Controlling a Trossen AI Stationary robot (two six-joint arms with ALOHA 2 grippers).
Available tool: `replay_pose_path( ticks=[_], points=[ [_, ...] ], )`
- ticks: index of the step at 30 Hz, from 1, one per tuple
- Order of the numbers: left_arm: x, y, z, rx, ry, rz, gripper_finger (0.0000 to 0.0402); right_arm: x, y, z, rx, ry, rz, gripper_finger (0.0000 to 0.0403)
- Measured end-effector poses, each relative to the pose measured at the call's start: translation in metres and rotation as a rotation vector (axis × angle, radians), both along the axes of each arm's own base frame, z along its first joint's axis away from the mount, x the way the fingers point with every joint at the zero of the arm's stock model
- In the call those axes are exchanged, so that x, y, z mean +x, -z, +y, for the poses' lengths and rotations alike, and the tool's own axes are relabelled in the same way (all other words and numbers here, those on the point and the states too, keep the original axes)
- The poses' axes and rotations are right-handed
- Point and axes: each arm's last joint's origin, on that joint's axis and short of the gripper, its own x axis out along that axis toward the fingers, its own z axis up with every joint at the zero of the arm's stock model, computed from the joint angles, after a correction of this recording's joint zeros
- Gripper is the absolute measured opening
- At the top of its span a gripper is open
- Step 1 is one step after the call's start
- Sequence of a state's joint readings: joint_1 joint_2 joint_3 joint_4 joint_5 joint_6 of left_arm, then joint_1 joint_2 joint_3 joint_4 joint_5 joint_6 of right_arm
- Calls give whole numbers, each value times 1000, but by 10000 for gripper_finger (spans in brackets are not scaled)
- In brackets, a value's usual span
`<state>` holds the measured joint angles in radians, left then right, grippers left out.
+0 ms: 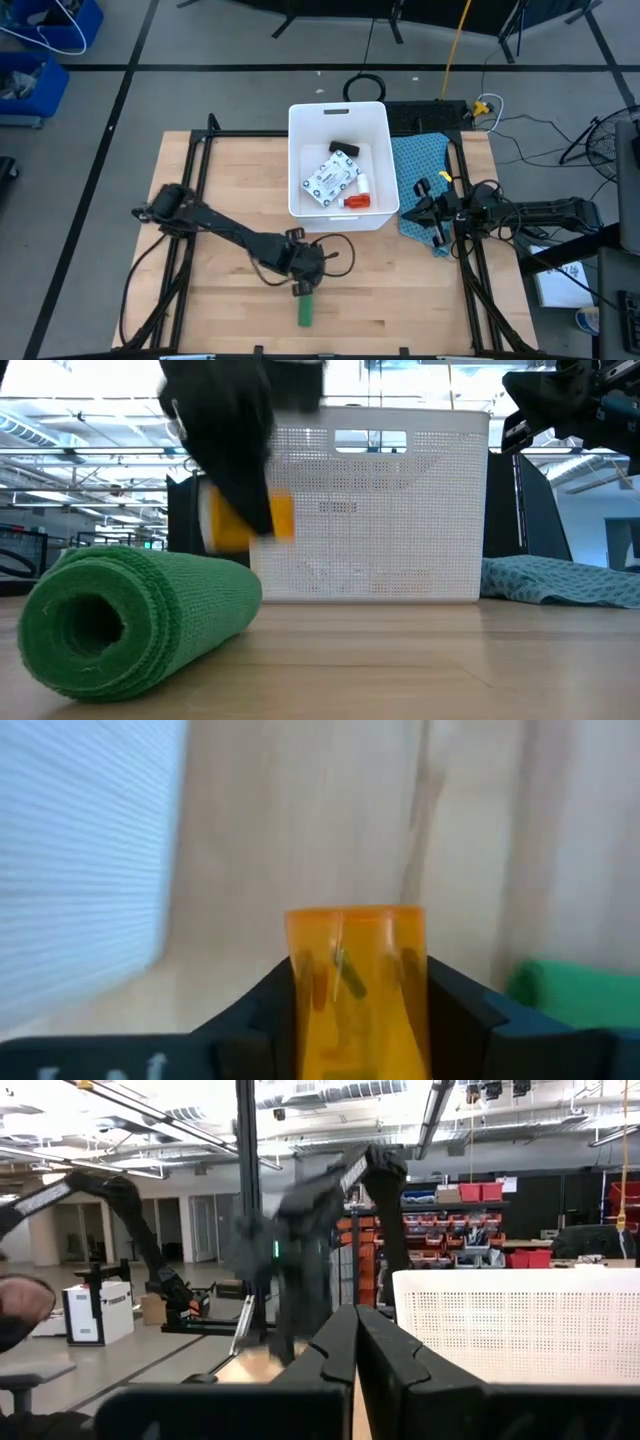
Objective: Pick & place medical supplies in basket/bin
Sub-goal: Put the orange medicine bottle into the white bin
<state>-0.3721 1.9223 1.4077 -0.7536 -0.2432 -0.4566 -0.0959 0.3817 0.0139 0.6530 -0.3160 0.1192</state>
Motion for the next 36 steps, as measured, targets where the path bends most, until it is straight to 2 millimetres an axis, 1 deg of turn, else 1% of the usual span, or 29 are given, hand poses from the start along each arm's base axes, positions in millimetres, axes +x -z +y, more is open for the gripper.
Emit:
replay_pose_path(
  ticks=[4, 7, 9, 11, 12, 14, 16, 18, 21, 24, 25, 27, 29, 31, 33, 36],
  points=[
    [-25, -54, -8, 53, 74, -163, 178, 1, 2, 0, 1, -2, 19, 0],
    [-53, -95, -11, 100, 109, -303, 174, 1, 2, 0, 2, -2, 22, 0],
    [-75, -115, -8, 141, 109, -382, 163, 1, 2, 0, 2, -2, 24, 0],
    [-99, -128, 0, 169, 79, -461, 155, 1, 2, 0, 2, -2, 23, 0],
    [-111, -130, 6, 179, 57, -500, 154, 1, 2, 0, 2, -2, 23, 0],
    [-131, -130, 19, 170, 21, -592, 157, 1, 2, 0, 2, -2, 24, 0],
    [-150, -120, 31, 141, 7, -675, 165, 1, 2, 0, 2, -2, 23, 0],
    [-164, -105, 43, 114, -12, -756, 170, 1, 2, 0, 1, -1, 22, 0],
    [-184, -83, 62, 72, -76, -865, 170, 1, 1, 0, -5, 0, 13, 0],
    [-199, -63, 80, 35, -166, -943, 166, 1, 1, 0, -9, 2, 3, 0],
    [-202, -57, 85, 21, -201, -965, 166, 1, 0, 0, -10, 3, -4, 0],
    [-208, -53, 96, -12, -287, -1010, 166, 0, -1, 0, -12, 3, -15, 0],
    [-209, -54, 104, -38, -335, -1033, 168, 0, -2, 0, -13, 3, -30, 0],
    [-208, -60, 109, -59, -332, -1043, 170, 0, -3, 0, -16, 4, -40, 0],
    [-203, -75, 114, -67, -314, -1064, 171, 0, -3, 0, -26, 7, -43, 0],
    [-191, -107, 122, -51, -275, -1091, 171, 0, -3, 0, -32, 9, -44, 0]
  ],
)
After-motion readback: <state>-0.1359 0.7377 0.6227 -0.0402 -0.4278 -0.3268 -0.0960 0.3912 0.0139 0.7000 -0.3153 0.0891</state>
